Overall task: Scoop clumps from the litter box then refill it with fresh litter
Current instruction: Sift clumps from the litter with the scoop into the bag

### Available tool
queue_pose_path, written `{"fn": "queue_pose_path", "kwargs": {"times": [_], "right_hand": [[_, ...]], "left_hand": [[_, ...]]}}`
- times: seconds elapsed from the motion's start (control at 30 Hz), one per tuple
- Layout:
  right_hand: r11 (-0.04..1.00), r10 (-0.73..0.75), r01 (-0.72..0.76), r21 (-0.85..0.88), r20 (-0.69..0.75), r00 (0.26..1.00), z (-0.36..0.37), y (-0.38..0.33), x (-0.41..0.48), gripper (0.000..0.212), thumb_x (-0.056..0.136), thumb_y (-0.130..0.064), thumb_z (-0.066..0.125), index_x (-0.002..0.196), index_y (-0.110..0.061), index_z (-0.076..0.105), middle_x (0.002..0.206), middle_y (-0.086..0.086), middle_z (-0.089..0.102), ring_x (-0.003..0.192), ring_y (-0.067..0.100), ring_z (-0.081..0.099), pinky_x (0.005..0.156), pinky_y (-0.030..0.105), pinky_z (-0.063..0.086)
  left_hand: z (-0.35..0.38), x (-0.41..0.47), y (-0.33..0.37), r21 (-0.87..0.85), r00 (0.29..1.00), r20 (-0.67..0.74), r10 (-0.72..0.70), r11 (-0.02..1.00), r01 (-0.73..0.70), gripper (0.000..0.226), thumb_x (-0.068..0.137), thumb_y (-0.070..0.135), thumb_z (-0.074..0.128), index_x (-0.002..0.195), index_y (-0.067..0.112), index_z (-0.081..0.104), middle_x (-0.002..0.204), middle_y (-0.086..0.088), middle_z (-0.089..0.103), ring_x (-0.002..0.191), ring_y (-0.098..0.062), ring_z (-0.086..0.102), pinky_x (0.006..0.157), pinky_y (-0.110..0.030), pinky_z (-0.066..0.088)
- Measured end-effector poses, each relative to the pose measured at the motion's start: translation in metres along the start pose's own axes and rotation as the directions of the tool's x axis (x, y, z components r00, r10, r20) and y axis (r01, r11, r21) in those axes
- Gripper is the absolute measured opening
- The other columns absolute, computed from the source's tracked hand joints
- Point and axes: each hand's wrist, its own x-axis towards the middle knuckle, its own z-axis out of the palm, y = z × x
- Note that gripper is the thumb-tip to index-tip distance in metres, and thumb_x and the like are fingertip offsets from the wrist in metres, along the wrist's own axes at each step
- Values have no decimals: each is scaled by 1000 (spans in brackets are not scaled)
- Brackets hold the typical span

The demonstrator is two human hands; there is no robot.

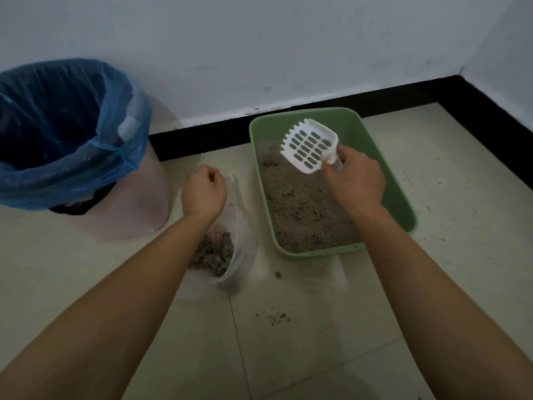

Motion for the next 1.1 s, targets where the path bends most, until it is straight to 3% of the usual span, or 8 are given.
{"fn": "queue_pose_path", "kwargs": {"times": [0.1,0.27,0.6,0.73,0.8,0.87,1.0,1.1], "right_hand": [[988,32,-27,-154,30,999,7,24,13,23,97,-39,54,100,-20,65,84,3,65,71,21,57,62,30,44],[946,-65,97,-309,111,992,20,31,31,15,97,-28,56,97,-16,65,76,1,50,69,22,53,67,34,46],[818,-305,377,-434,228,925,81,-7,90,37,90,-20,65,125,-11,56,114,10,65,105,27,59,94,39,44],[802,-403,478,-359,265,876,107,-12,96,33,90,-29,64,120,-16,60,109,6,69,101,24,59,87,36,44],[818,-418,487,-307,264,869,109,-7,93,32,93,-34,58,122,-20,60,98,4,68,93,23,57,75,34,38],[848,-399,465,-255,272,876,107,5,89,37,95,-41,53,128,-25,60,83,0,62,82,20,52,68,30,36],[970,-213,239,-53,302,929,102,22,75,45,91,-56,54,133,-38,58,74,-5,68,69,15,61,68,31,54],[994,-43,4,107,359,932,106,32,67,42,86,-58,61,126,-43,62,67,-13,66,54,7,53,57,25,45]], "left_hand": [[29,-4,26,-32,996,88,10,999,-8,31,98,24,44,107,6,66,103,-13,68,96,-31,61,79,-33,44],[73,-7,52,-117,966,245,-88,986,120,33,103,23,33,79,6,47,91,-21,57,87,-32,55,67,-33,31],[101,-16,40,-252,993,101,-59,964,83,34,106,21,30,114,6,60,105,-13,51,80,11,42,73,-7,29],[103,-16,40,-364,992,98,-80,925,111,36,106,25,32,127,15,60,113,0,59,99,-4,53,95,-21,42],[104,-16,40,-443,991,103,-88,888,124,33,106,24,34,124,23,61,108,10,64,102,-3,58,93,-20,46],[104,-16,41,-485,991,104,-90,865,129,29,105,24,35,116,33,61,102,17,64,99,1,60,89,-18,48],[106,-16,41,-516,989,101,-104,845,141,29,105,24,35,115,35,60,102,21,64,99,6,59,89,-14,47],[106,-16,41,-520,989,103,-109,841,147,29,105,23,35,117,35,59,102,24,62,97,13,57,86,-6,44]]}}
